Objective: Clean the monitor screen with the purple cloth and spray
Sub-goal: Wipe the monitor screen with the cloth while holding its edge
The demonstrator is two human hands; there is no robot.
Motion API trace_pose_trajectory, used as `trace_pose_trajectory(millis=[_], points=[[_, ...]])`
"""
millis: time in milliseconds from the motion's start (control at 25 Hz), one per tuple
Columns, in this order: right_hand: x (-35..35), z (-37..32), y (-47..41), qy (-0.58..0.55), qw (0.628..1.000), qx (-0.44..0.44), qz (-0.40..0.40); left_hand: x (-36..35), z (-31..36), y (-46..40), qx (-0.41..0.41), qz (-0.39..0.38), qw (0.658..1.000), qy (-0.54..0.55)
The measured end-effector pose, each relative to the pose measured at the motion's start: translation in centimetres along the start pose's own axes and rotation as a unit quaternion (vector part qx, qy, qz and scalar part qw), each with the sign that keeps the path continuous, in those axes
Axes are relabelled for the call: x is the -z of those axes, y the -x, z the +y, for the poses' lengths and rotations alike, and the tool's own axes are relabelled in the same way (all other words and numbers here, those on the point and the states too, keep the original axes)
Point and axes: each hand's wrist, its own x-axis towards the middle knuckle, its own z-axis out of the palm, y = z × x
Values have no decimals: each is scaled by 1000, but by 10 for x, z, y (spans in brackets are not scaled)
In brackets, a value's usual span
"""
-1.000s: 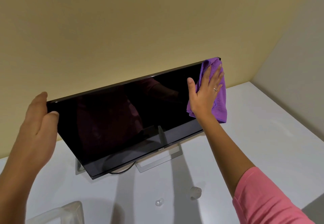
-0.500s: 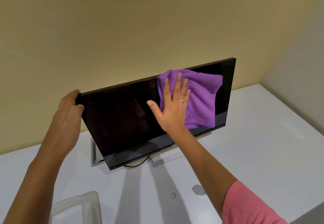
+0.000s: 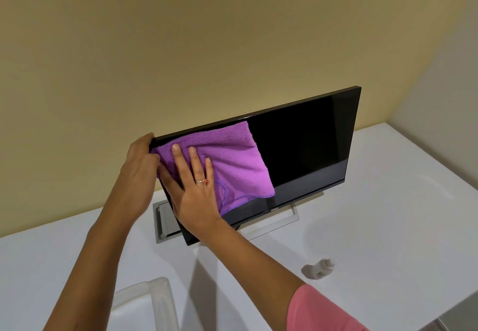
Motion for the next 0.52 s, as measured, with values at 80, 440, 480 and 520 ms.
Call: trace_pose_trajectory(millis=[80, 440, 480, 520], points=[[-4, -8, 8, 1, 1000, -25, 15, 1, 3, 3, -13, 0, 1000, -21], [-9, -8, 87, -23, 980, -86, -180, 4, 11, 18, -49, -32, 996, -65], [-9, -6, 99, -38, 967, -109, -227, 5, 10, 20, -59, -38, 995, -67], [-9, -2, 109, -33, 961, -104, -256, 6, 10, 21, -68, -43, 995, -67]])
